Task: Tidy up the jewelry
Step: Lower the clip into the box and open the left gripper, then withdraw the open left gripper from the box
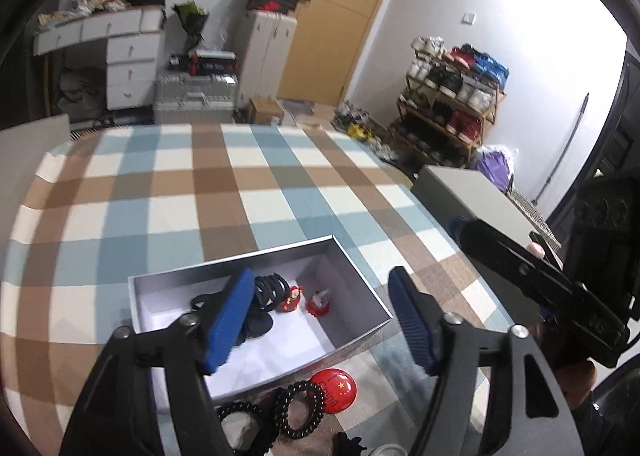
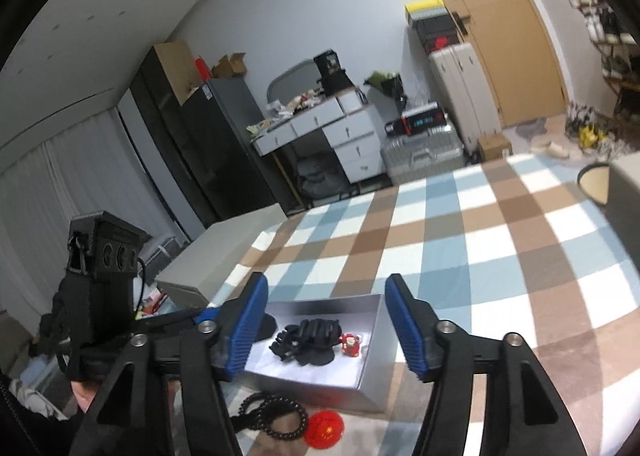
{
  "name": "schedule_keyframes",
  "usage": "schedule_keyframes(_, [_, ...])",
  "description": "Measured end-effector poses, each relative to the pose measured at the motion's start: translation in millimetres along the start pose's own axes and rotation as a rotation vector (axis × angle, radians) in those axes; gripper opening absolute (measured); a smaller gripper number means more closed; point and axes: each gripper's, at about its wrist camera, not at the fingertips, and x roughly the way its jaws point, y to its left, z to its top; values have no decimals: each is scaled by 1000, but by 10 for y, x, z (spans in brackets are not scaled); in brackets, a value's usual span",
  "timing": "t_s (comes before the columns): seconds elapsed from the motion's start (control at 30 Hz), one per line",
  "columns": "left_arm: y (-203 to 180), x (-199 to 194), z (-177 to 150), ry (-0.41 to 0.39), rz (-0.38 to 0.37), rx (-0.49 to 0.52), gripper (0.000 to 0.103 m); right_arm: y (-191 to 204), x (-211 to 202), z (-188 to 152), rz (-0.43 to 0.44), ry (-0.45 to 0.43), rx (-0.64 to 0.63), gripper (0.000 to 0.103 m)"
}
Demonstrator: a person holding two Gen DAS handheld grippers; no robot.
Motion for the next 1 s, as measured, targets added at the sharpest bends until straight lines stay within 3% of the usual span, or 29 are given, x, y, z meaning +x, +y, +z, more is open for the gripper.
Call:
schedule_keyframes(0.13, [-57, -202, -36, -59, 45, 16, 82, 107, -199, -19, -22, -37, -11, 81])
schedule_keyframes(0.33, [-106, -393, -99, -102, 70, 24, 85, 226, -470, -84, -26, -62, -3, 100])
schedule_keyframes(0.47, [-176, -496, -177, -104, 108, 63, 100, 262, -572, -123, -11, -59, 13, 102])
schedule_keyframes(0.77, [-291, -782, -391, -175, 104, 114, 102, 434, -813, -258, -10, -70, 7, 103])
schedule_keyframes(1.0, [-187, -885, -654, -193, 158, 44, 102, 494, -844, -514, -17, -11, 6, 103])
